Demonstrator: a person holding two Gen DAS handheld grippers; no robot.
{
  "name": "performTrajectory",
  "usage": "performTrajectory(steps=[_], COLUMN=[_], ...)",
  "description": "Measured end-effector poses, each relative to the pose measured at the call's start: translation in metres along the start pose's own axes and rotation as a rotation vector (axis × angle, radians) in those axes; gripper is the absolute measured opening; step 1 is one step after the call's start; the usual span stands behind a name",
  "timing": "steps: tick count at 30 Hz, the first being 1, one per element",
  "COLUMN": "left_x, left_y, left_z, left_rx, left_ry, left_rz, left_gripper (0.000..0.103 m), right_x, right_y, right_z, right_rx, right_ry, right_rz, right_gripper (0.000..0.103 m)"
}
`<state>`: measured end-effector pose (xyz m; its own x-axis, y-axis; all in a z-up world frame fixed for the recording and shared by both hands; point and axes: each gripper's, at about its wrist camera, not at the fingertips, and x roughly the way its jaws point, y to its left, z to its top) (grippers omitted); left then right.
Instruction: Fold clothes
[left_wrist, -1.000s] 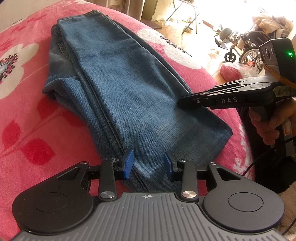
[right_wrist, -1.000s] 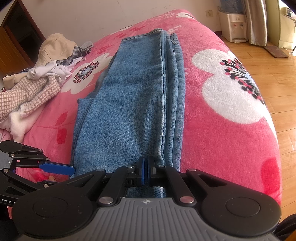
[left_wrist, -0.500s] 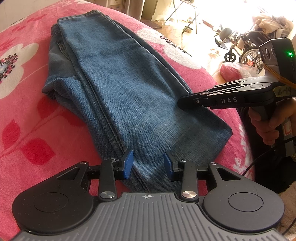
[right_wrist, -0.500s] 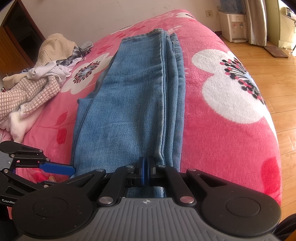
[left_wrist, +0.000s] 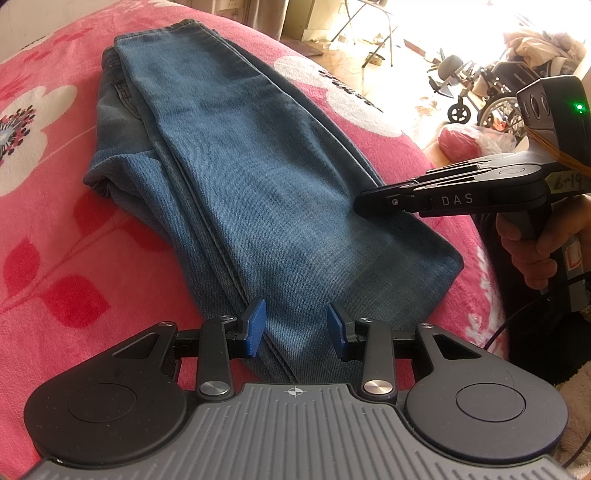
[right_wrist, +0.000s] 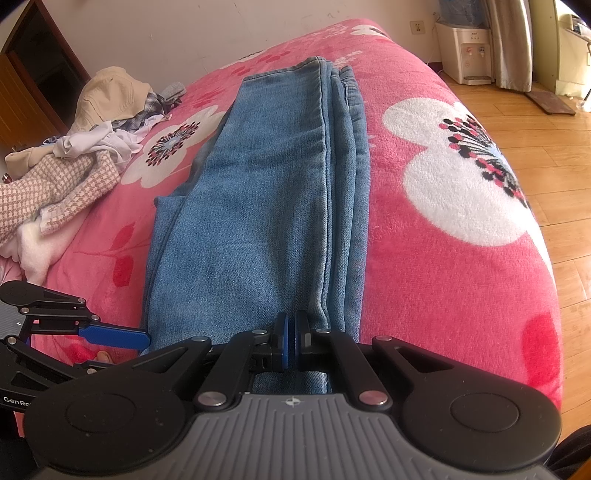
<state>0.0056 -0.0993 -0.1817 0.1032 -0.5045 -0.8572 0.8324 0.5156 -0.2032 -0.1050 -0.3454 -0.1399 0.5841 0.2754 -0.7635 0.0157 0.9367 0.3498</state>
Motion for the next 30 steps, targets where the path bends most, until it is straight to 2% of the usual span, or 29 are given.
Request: performTrajectory(steps=[21, 30], left_x=[-0.0009, 0.0017], left_y=[0.0002, 0.0019], left_z=[-0.0018, -0.0033], left_rx=[0.007, -0.004], left_ry=[0.009, 0.028], left_rz=[0.0, 0.013], left_gripper=[0.038, 0.041], right_x=[0.0, -0.0002], right_y=[0.0021, 0.0026], right_z=[0.0017, 0.002], right_rx=[-0.01, -0.013], right_ry=[0.007, 0.008], right_rz=[-0.011, -0.012], right_gripper=[0.001, 0.001])
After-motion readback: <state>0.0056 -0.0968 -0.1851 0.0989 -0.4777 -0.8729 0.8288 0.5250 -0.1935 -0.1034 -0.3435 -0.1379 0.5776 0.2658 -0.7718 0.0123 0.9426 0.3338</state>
